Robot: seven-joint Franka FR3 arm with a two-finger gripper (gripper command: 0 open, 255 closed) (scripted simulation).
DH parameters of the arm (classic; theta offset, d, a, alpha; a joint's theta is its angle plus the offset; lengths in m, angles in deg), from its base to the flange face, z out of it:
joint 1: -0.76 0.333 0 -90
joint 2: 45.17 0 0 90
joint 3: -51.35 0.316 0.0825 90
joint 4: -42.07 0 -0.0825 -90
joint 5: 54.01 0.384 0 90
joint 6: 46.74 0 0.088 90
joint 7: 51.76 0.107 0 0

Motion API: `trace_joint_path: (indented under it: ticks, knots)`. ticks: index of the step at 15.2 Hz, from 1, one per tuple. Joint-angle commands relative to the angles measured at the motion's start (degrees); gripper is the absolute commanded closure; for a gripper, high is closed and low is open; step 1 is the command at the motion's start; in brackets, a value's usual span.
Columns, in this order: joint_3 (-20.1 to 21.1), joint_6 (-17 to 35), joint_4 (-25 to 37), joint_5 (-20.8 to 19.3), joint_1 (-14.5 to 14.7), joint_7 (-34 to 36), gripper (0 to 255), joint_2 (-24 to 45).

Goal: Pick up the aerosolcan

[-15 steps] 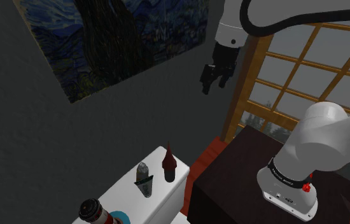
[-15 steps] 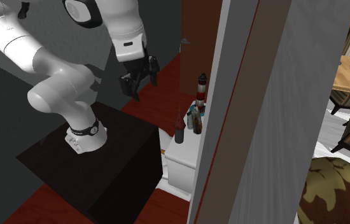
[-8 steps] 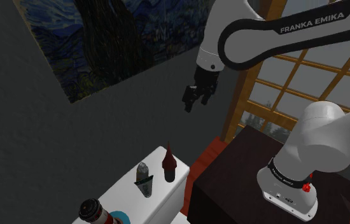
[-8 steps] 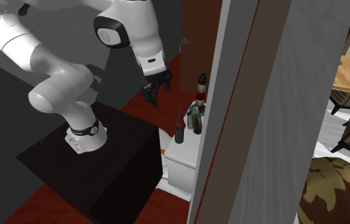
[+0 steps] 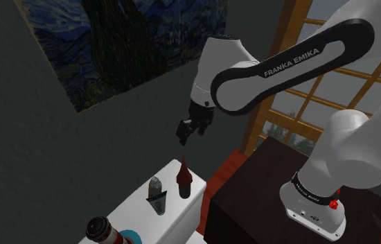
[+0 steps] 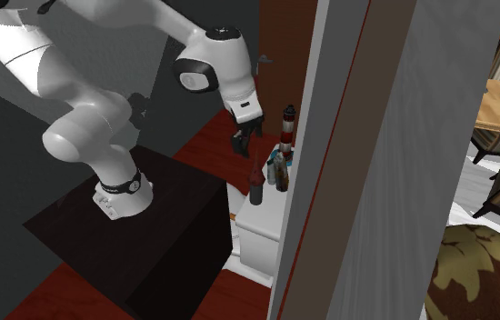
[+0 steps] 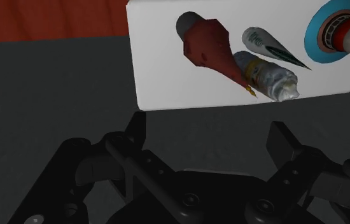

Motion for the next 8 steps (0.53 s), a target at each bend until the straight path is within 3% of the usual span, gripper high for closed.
trace_joint_path:
  ticks: [1,8]
  knots:
    - [1.33,4.93,-0.02,0.93,0.91,0.00,0,3.86]
    - [6.30,19.16,4.70,-0.40,2.91,3.17,0,19.55]
